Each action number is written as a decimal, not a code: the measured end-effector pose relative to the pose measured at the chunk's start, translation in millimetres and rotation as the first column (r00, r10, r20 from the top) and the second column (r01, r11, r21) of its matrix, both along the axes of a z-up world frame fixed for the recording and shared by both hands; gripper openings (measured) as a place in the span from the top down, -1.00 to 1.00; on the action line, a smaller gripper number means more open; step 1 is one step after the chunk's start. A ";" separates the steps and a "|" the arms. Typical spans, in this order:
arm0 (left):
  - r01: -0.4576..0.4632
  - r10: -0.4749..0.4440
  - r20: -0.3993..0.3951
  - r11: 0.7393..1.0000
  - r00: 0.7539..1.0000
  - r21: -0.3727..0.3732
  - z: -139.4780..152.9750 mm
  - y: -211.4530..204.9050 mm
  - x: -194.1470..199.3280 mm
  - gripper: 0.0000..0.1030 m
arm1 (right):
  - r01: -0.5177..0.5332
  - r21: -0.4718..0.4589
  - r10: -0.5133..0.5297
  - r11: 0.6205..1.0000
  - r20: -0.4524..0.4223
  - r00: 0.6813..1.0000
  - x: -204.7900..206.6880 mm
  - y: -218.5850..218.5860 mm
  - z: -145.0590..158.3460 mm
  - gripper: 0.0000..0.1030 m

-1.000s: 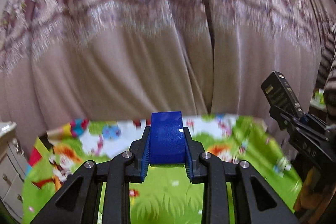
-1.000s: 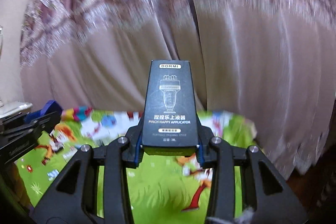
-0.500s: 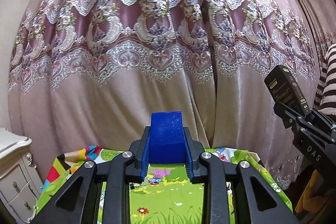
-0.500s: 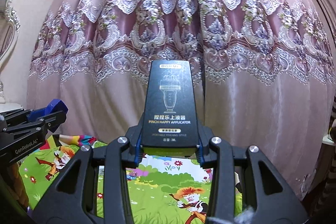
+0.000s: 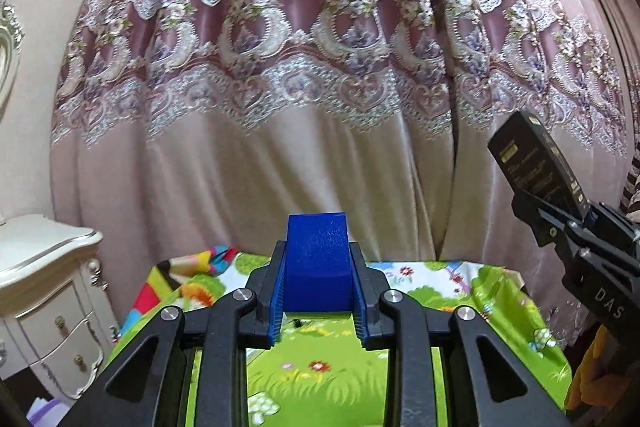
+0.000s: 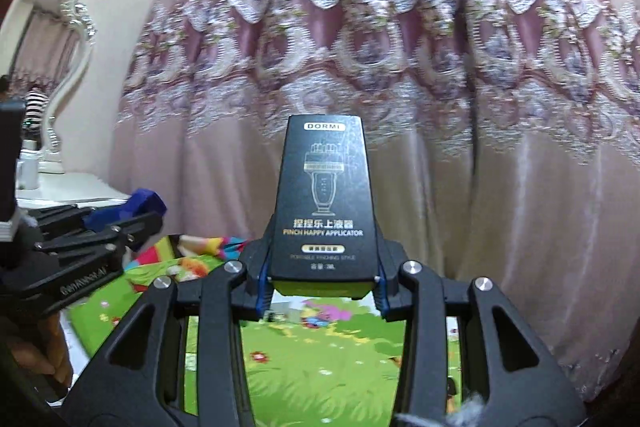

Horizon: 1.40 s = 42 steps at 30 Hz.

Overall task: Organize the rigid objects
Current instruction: 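Lift the black DORMI box and blue block and carry them toward the storage box, then open both tools to drop the DORMI box and blue block into the storage box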

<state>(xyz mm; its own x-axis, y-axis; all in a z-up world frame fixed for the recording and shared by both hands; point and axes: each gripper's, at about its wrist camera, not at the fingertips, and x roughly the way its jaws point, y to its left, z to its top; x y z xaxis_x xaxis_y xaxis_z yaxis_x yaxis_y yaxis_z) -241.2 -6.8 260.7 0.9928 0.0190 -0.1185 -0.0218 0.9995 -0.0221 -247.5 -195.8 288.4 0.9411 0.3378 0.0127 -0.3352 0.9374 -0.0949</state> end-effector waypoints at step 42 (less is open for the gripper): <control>-0.531 0.395 -0.504 0.832 0.768 -0.158 -170.8 208.8 -145.1 0.44 | -0.813 -0.271 0.546 0.516 -0.627 0.555 -72.2 284.2 -138.8 0.16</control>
<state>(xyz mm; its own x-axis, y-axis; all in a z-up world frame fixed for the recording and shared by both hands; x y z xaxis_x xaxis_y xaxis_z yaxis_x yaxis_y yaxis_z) -386.3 202.1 89.9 0.7103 0.3618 -0.6039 -0.5556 0.8148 -0.1654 -319.7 88.4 149.6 0.2505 0.6968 -0.6721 -0.9647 0.2377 -0.1130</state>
